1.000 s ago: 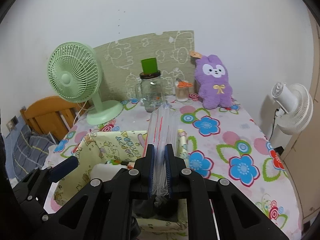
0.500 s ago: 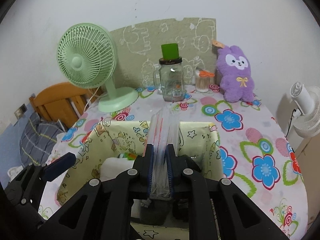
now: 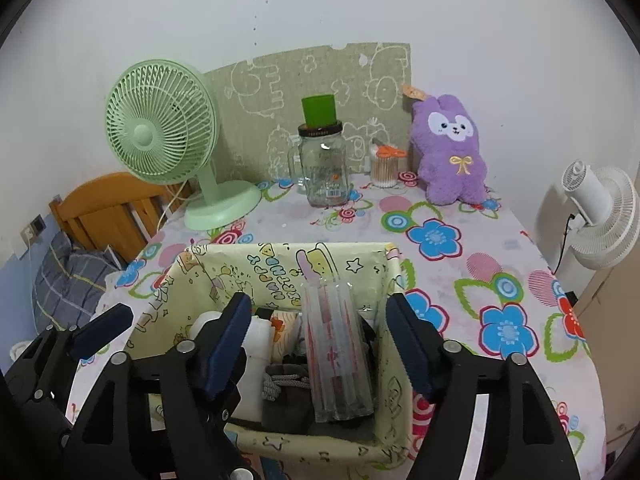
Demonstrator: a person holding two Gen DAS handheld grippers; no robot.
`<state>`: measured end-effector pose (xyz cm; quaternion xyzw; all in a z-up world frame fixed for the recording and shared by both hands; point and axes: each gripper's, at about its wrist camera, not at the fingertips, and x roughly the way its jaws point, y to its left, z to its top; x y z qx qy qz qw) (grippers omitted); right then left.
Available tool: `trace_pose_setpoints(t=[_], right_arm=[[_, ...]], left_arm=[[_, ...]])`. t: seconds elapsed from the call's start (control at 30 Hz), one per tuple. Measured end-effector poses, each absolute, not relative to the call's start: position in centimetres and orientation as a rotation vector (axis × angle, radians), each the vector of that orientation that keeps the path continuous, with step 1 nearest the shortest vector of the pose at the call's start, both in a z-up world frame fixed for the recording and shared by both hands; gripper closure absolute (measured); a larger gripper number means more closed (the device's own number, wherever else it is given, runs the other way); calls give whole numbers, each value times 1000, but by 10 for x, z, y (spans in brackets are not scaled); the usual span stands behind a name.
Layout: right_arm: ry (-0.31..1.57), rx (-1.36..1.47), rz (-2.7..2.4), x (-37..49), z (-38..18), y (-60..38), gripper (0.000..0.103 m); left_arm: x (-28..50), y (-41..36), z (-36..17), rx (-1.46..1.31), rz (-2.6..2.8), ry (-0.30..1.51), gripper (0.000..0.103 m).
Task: Organize soft objects
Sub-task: 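Lower the clear bag into the storage box and open the right gripper, then move both grippers back from the storage box toward the remaining items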
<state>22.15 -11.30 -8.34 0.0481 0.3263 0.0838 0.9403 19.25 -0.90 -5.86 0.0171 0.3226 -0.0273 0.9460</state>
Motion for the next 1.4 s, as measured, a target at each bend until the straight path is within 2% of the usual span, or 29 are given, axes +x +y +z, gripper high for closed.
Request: trace_pose_setpoints(t=[0.17,0.77,1.4], right_arm=[[653,94,163,209,-76,-117,18],[572,86,153,152,-49,-120,4],[509,80,146,91,-39,-124,0]], left_arm=[[182,-11,-52,37,-61,636,6],[131,-18,-27,57,-84,552,3],[82,-21,-23,50,-111,524,3]])
